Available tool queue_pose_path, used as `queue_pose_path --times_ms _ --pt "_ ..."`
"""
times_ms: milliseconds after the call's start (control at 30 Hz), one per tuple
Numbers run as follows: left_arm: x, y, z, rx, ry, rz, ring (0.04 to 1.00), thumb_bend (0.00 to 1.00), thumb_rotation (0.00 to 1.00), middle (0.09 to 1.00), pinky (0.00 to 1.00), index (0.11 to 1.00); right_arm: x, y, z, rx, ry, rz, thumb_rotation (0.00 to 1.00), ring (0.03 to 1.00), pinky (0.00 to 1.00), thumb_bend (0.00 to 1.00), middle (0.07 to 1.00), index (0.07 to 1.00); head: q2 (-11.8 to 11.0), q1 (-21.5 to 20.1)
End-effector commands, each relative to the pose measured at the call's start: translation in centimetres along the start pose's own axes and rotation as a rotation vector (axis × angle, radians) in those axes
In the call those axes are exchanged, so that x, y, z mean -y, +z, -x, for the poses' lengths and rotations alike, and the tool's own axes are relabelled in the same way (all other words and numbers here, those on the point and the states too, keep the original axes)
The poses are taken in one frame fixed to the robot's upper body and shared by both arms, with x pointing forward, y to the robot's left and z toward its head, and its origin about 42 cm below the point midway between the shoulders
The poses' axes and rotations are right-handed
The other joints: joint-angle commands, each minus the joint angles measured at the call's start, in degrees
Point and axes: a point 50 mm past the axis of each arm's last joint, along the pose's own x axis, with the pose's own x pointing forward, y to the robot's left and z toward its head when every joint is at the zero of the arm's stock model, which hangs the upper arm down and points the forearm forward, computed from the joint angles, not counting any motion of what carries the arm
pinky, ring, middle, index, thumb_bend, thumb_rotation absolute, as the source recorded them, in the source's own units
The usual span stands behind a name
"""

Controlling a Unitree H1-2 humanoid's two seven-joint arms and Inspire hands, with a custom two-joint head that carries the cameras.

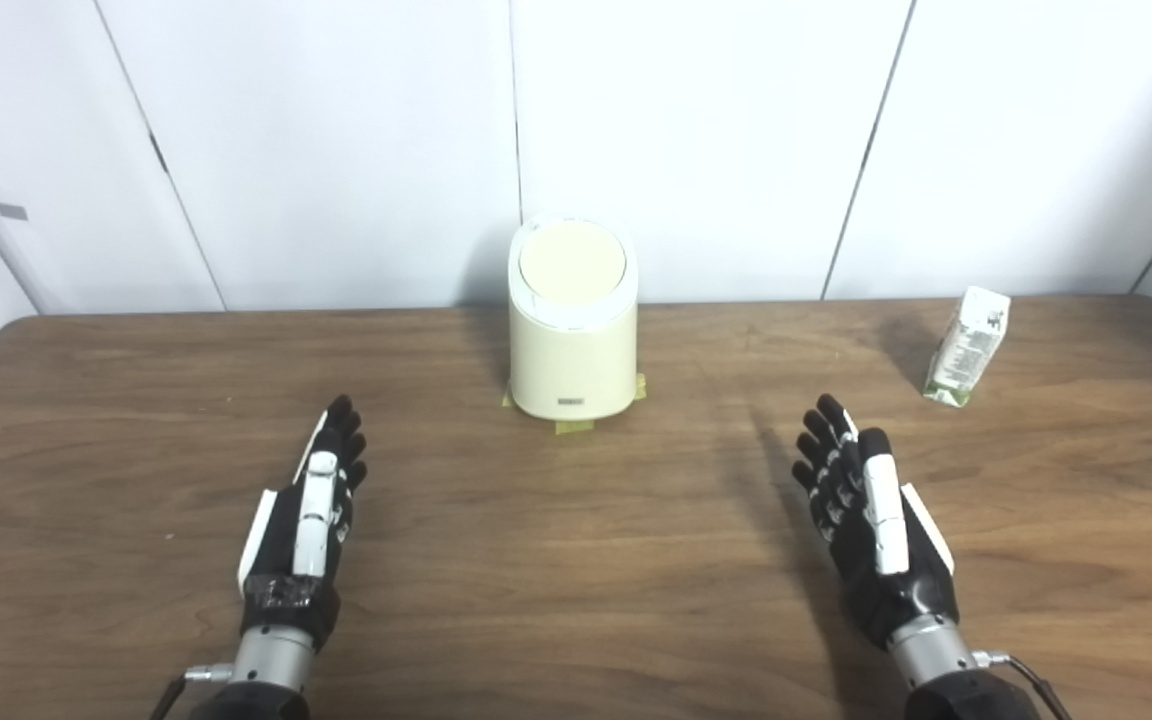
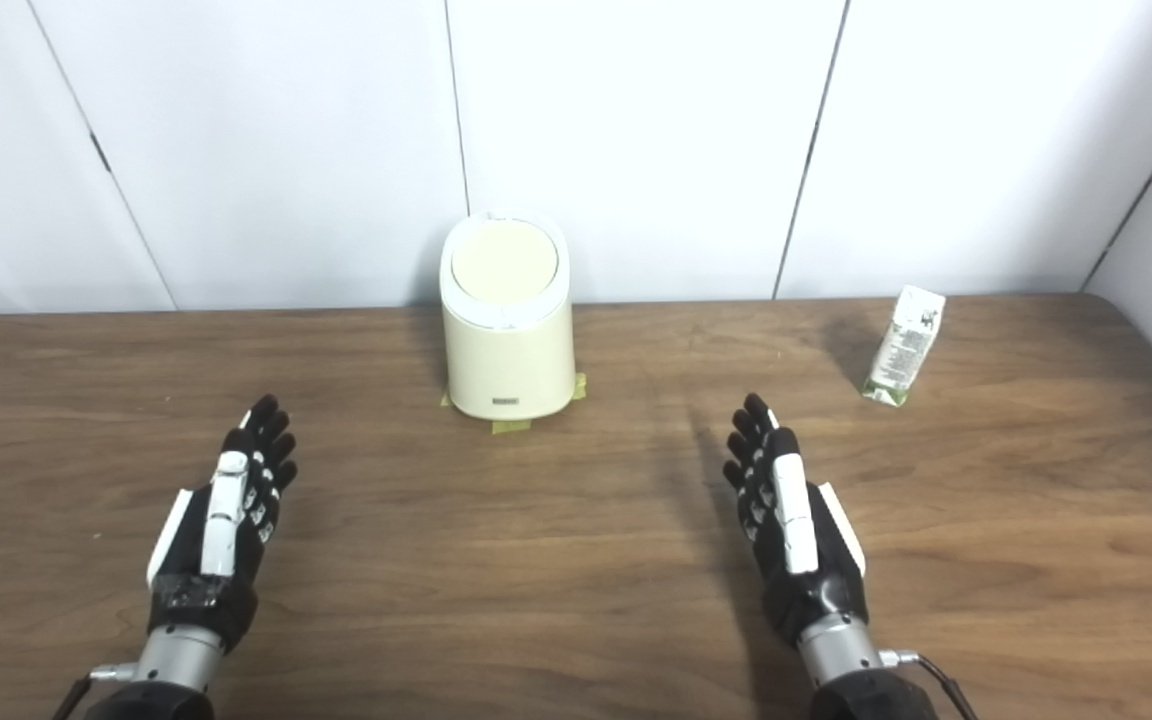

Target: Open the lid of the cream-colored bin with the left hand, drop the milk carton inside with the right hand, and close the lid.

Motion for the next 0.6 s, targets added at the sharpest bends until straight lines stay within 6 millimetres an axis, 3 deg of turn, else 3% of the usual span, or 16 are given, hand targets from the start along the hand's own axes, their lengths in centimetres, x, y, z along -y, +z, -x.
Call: queue_pose_path --times_ms 0,200,567 --pt "0.38 0.86 -0.38 0.058 -0.012 -0.009 1.000 0.46 0.99 1.000 1.00 0.997 0.05 1.43 -0.27 0.065 0.016 0.003 0.97 1.000 1.00 0.58 1.000 1.000 0.0 0.5" --pt "0.86 0.87 -0.37 0.060 -0.018 -0.020 1.000 0.47 1.00 1.000 1.00 1.000 0.65 1.39 -0.21 0.064 0.022 -0.020 0.98 1.000 1.00 0.55 1.000 1.000 -0.4 2.5" --pt "0.64 0.83 -0.30 0.060 -0.017 -0.027 1.000 0.48 0.98 0.995 1.00 1.000 0.48 1.28 -0.11 0.057 0.004 -0.035 0.98 1.000 1.00 0.55 1.000 1.000 -0.7 0.7"
